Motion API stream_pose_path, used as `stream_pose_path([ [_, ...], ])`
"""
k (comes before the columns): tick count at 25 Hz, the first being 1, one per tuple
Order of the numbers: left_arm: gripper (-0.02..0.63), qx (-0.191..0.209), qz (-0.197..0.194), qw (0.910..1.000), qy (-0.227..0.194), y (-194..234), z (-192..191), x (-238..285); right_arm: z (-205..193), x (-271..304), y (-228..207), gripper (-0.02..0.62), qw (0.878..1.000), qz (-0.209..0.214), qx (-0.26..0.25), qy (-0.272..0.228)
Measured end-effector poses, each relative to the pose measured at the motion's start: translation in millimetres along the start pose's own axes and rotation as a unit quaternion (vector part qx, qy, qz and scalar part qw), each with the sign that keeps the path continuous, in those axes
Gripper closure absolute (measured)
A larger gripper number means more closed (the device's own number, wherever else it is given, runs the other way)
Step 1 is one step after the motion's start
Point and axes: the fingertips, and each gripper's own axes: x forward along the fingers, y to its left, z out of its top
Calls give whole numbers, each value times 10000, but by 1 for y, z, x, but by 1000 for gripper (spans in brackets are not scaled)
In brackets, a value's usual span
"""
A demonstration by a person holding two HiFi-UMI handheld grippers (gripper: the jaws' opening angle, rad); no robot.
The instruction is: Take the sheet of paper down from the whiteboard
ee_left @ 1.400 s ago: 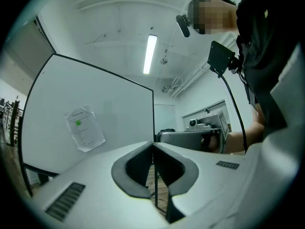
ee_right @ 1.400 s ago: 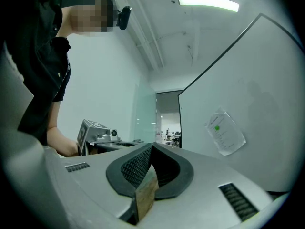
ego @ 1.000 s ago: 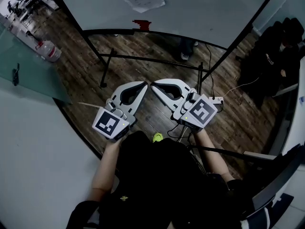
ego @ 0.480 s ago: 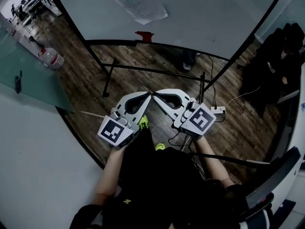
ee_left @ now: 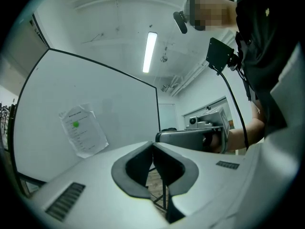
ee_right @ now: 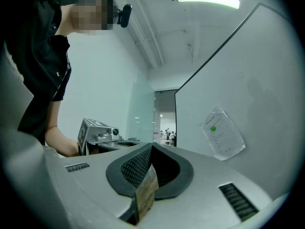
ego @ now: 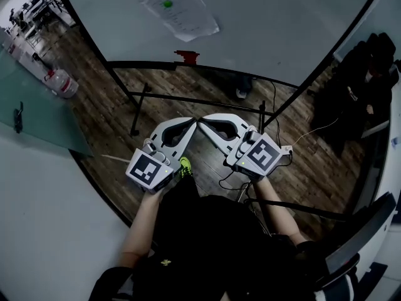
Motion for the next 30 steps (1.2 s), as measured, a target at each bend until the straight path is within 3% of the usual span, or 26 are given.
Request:
stream_pose_path([
  [30, 591, -79, -415, 9991, -81, 178, 7, 53, 3, 134, -130, 572, 9987, -435, -228, 113],
])
